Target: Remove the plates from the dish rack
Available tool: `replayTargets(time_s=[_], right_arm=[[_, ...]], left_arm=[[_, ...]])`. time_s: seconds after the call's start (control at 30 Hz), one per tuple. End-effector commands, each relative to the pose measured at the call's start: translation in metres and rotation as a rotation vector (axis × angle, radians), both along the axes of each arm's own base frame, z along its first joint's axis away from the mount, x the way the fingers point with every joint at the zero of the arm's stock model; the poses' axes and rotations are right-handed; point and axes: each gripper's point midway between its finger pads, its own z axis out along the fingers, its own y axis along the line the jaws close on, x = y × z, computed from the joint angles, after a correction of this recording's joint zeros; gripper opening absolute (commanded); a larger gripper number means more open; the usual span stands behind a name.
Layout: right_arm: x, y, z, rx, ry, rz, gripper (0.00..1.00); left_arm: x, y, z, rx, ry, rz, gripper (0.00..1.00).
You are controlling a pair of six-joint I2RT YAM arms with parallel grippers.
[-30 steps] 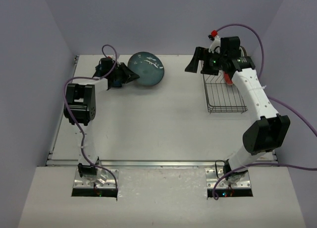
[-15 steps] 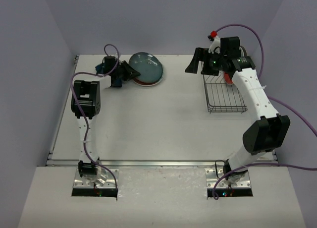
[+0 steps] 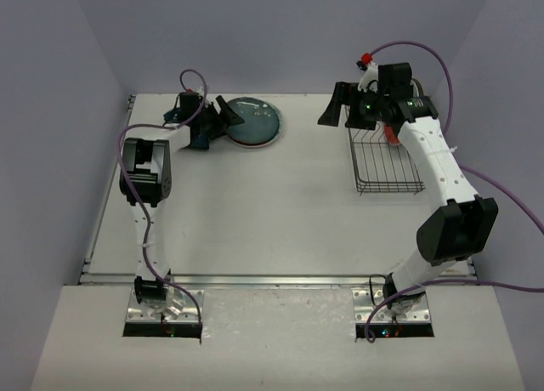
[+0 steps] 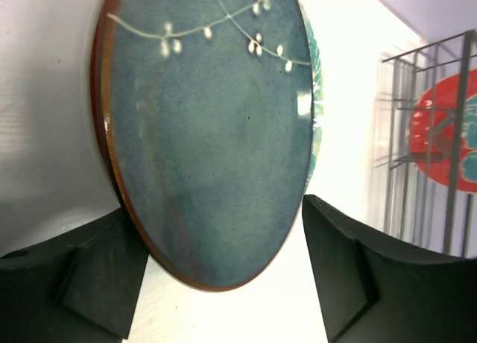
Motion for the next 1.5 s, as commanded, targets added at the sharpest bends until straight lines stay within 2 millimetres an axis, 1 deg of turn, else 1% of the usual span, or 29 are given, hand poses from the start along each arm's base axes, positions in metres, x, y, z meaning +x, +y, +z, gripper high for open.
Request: replayTargets(time_s=[0.0, 0.07, 0.13, 0.2, 0.27, 0.33, 0.43, 0.53, 0.6, 0.67, 0.7, 0.77, 0.8, 0.83, 0.87, 0.93, 0.97, 1.03, 1.07, 1.17, 1.3, 1.37, 1.4, 1.47], right_arm=[[0.01, -0.02, 0.02, -0.083, -0.08, -0.083, 0.99], [0.019, -0.042, 0.013, -0.181, -0.083, -0.175, 0.99], [0.025, -0.061, 0.009, -0.269, -0.09, -0.242, 0.99], [0.028, -0.07, 0.005, -0.319, -0.092, -0.262, 0.99], [0.034, -0.084, 0.003, -0.383, -0.098, -0.31, 0.99], [0.037, -0.093, 0.002, -0.4, -0.099, -0.323, 0.99], [0.044, -0.105, 0.002, -0.408, -0.098, -0.346, 0.99], [0.049, -0.114, 0.002, -0.39, -0.09, -0.363, 0.99], [0.05, -0.116, 0.002, -0.374, -0.081, -0.367, 0.99], [0.05, -0.117, 0.001, -0.365, -0.079, -0.358, 0.99], [0.051, -0.12, 0.001, -0.372, -0.081, -0.358, 0.99], [0.053, -0.128, 0.001, -0.402, -0.088, -0.366, 0.99], [0.056, -0.137, 0.001, -0.415, -0.092, -0.384, 0.98], [0.058, -0.144, 0.001, -0.434, -0.096, -0.392, 0.97], [0.061, -0.155, 0.004, -0.455, -0.101, -0.42, 0.96], [0.065, -0.177, -0.001, -0.477, -0.085, -0.459, 0.92], [0.067, -0.182, -0.001, -0.476, -0.083, -0.465, 0.91], [0.068, -0.187, -0.005, -0.473, -0.073, -0.469, 0.89], [0.069, -0.187, -0.006, -0.47, -0.07, -0.469, 0.89], [0.068, -0.186, -0.008, -0.466, -0.068, -0.463, 0.89], [0.068, -0.19, -0.005, -0.485, -0.075, -0.468, 0.88], [0.069, -0.192, -0.003, -0.496, -0.081, -0.47, 0.89], [0.07, -0.193, -0.002, -0.497, -0.084, -0.471, 0.89], [0.071, -0.195, 0.001, -0.504, -0.089, -0.474, 0.88]], left_arm=[[0.0, -0.006, 0.071, 0.243, -0.156, -0.007, 0.84], [-0.007, -0.007, 0.077, 0.4, -0.174, 0.015, 0.92], [-0.012, -0.008, 0.089, 0.498, -0.201, 0.042, 1.0], [-0.019, -0.009, 0.095, 0.56, -0.202, 0.056, 1.0], [-0.023, -0.008, 0.1, 0.604, -0.202, 0.066, 1.0], [-0.027, -0.009, 0.102, 0.635, -0.199, 0.058, 1.0], [-0.033, -0.01, 0.102, 0.649, -0.187, 0.04, 1.0], [-0.037, -0.012, 0.095, 0.643, -0.178, 0.018, 1.0], [-0.039, -0.016, 0.087, 0.63, -0.163, -0.005, 1.0], [-0.042, -0.021, 0.084, 0.607, -0.16, -0.029, 1.0], [-0.044, -0.027, 0.085, 0.579, -0.174, -0.051, 1.0], [-0.052, -0.031, 0.094, 0.556, -0.205, -0.064, 1.0], [-0.054, -0.034, 0.112, 0.544, -0.255, -0.056, 1.0], [-0.059, -0.039, 0.118, 0.548, -0.282, -0.066, 1.0], [-0.063, -0.037, 0.119, 0.588, -0.306, -0.06, 1.0], [-0.069, -0.037, 0.143, 0.663, -0.388, -0.036, 1.0], [-0.075, -0.038, 0.142, 0.68, -0.395, -0.045, 1.0], [-0.078, -0.039, 0.14, 0.675, -0.388, -0.069, 1.0], [-0.082, -0.045, 0.122, 0.67, -0.341, -0.122, 1.0], [-0.091, -0.057, 0.101, 0.621, -0.28, -0.192, 0.84], [-0.104, -0.068, 0.076, 0.591, -0.231, -0.255, 0.62], [-0.111, -0.069, 0.058, 0.595, -0.185, -0.276, 0.48], [-0.113, -0.069, 0.054, 0.596, -0.172, -0.283, 0.47], [-0.117, -0.068, 0.039, 0.604, -0.137, -0.304, 0.33]])
